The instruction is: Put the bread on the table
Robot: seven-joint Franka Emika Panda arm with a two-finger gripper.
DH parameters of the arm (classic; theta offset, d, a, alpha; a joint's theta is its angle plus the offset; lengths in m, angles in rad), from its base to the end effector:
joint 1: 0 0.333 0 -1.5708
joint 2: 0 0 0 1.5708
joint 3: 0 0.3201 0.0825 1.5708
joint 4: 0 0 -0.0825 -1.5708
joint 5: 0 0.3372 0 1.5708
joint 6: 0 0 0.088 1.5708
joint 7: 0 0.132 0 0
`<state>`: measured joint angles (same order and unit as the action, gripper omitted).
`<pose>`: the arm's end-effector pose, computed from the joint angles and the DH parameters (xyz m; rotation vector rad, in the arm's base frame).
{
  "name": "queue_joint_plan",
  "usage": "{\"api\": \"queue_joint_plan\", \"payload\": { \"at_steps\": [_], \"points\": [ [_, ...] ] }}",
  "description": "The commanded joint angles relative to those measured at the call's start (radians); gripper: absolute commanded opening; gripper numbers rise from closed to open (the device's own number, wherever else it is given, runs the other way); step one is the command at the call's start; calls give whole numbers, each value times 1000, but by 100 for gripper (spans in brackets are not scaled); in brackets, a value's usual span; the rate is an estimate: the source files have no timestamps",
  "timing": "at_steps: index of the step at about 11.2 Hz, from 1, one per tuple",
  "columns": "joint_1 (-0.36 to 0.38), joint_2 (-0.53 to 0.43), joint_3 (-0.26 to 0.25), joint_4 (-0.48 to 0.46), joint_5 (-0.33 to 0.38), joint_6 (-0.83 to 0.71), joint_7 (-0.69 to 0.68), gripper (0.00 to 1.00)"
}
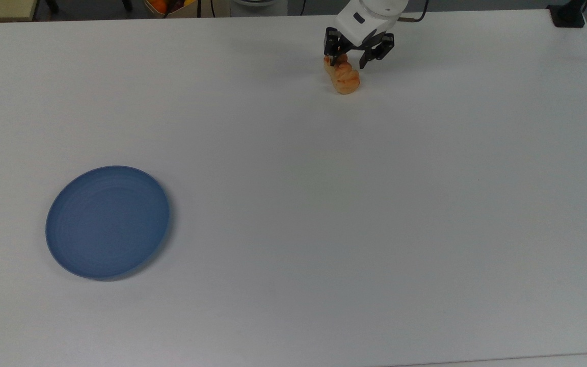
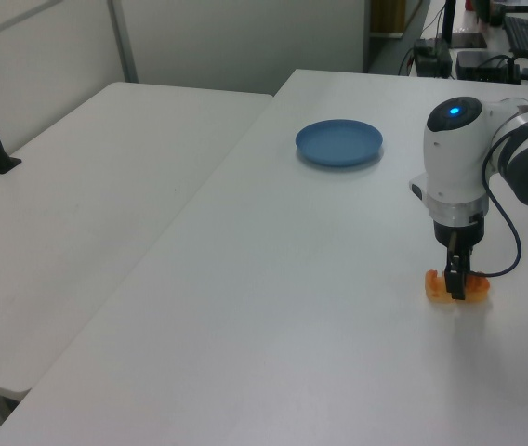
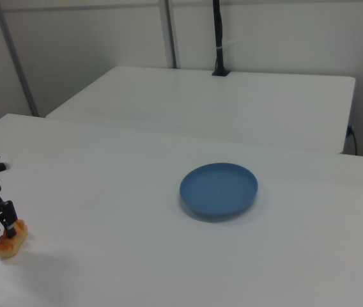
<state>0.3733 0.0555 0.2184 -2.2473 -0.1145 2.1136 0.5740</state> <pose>0.3928 0.2544 0.3387 2.9642 0.1289 -0.1670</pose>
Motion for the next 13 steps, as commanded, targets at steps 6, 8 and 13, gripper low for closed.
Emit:
{"api": "queue_joint_plan", "payload": {
  "at_steps": [6,8,13],
  "points": [
    [-68,-8,-14,349,2,-309,-115,100],
    [-126,-8,-49,454,2,-413,-247,100],
    [-148,-28,-269,610,6,-531,-485,100]
  ]
}}
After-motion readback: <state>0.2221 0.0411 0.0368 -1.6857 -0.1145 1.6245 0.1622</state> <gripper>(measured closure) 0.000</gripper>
